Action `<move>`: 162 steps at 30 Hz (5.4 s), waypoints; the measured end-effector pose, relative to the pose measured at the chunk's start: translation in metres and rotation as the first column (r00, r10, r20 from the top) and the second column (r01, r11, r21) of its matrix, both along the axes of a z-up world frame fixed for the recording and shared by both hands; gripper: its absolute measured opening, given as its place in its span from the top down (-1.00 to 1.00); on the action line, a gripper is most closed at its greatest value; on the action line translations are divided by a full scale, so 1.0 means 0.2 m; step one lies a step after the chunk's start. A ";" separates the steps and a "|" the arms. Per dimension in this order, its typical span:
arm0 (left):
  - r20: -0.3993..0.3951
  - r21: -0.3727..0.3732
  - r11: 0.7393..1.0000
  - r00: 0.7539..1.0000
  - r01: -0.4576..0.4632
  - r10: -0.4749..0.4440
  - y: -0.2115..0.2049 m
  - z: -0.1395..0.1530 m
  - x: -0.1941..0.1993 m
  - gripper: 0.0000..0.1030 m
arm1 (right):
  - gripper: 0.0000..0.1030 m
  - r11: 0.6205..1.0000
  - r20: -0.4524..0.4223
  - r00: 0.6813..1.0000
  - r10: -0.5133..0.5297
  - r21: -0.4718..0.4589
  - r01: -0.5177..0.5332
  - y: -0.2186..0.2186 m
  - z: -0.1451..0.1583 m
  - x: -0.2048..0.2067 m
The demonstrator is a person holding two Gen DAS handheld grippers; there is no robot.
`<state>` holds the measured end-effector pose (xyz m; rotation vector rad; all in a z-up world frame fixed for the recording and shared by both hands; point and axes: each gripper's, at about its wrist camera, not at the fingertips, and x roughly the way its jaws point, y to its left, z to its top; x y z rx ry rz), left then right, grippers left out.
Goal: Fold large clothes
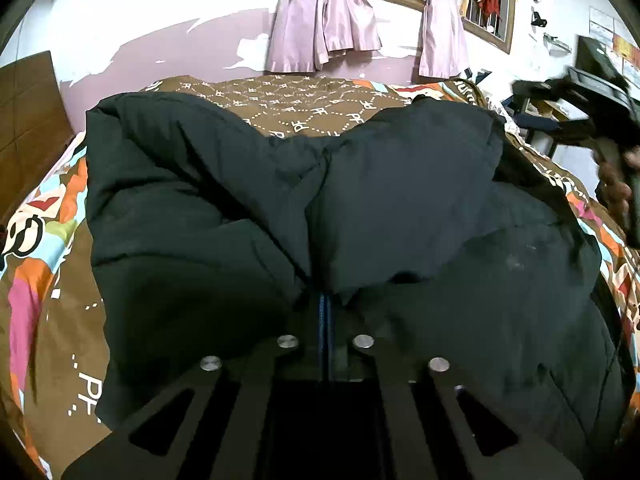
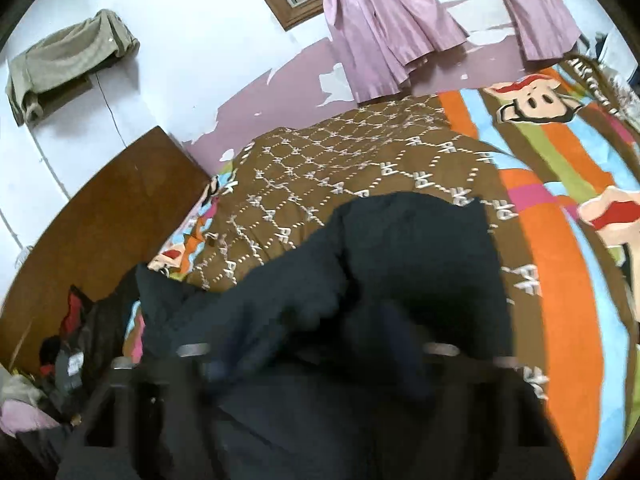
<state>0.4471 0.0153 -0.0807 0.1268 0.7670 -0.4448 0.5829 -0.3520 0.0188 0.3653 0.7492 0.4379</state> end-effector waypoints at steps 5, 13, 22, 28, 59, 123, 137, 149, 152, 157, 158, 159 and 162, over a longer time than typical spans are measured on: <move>-0.014 -0.002 1.000 1.000 -0.004 0.004 0.01 -0.02 0.02 1.00 | 0.52 1.000 -0.136 0.991 -0.017 0.020 0.020 0.05 -0.17 0.18; 0.049 -0.065 0.998 0.999 -0.019 0.023 0.06 0.06 0.00 1.00 | 0.85 0.993 -0.143 0.989 -0.037 0.103 0.052 -0.01 -0.23 0.22; 0.254 -0.326 0.936 0.941 -0.135 0.224 0.22 0.40 0.22 -0.18 | -0.57 0.950 -0.134 0.972 -0.192 0.223 0.219 -0.04 -0.09 0.47; 0.208 -0.205 0.977 0.973 -0.054 0.097 0.03 0.43 0.50 -0.18 | 0.22 0.937 -0.230 0.958 -0.171 0.262 0.230 0.01 -0.22 0.61; -0.032 -0.009 0.999 0.999 -0.032 0.032 -0.01 -0.02 0.38 0.96 | -0.47 0.994 0.043 0.997 -0.066 -0.084 0.069 0.14 -0.02 0.08; -0.232 -0.078 0.995 0.972 -0.056 0.036 -0.08 -0.18 0.58 0.91 | 0.68 0.951 -0.258 0.963 0.079 -0.272 -0.150 0.45 -0.56 0.40; 0.006 -0.181 0.976 0.992 -0.122 0.125 -0.07 0.11 0.33 -0.13 | -0.06 0.990 -0.021 1.000 -0.009 -0.142 0.006 0.27 -0.30 0.12; 0.066 -0.176 0.965 0.975 -0.197 0.211 -0.10 0.37 0.16 -0.75 | -0.65 0.983 0.110 0.994 0.001 -0.184 0.020 0.17 0.00 -0.15; 0.114 -0.174 0.962 0.966 -0.212 0.234 -0.08 0.45 0.05 -0.88 | -1.00 0.985 0.151 0.989 -0.005 -0.170 0.031 0.15 0.11 -0.25; 0.136 -0.214 0.952 0.959 -0.218 0.250 -0.08 0.62 -0.11 -0.97 | -1.00 0.970 0.216 0.976 0.011 -0.240 0.042 0.17 0.28 -0.46; 0.139 -0.221 0.951 0.958 -0.218 0.252 -0.09 0.65 -0.14 -0.97 | -1.00 0.966 0.232 0.973 0.014 -0.253 0.047 0.17 0.31 -0.50; 0.145 -0.222 0.951 0.957 -0.216 0.251 -0.09 0.68 -0.17 -0.97 | -1.00 0.963 0.243 0.970 0.013 -0.265 0.053 0.17 0.33 -0.53; 0.175 -0.184 0.960 0.954 -0.211 0.243 -0.14 0.77 -0.30 -0.97 | -1.00 0.956 0.274 0.962 0.019 -0.286 0.062 0.16 0.41 -0.67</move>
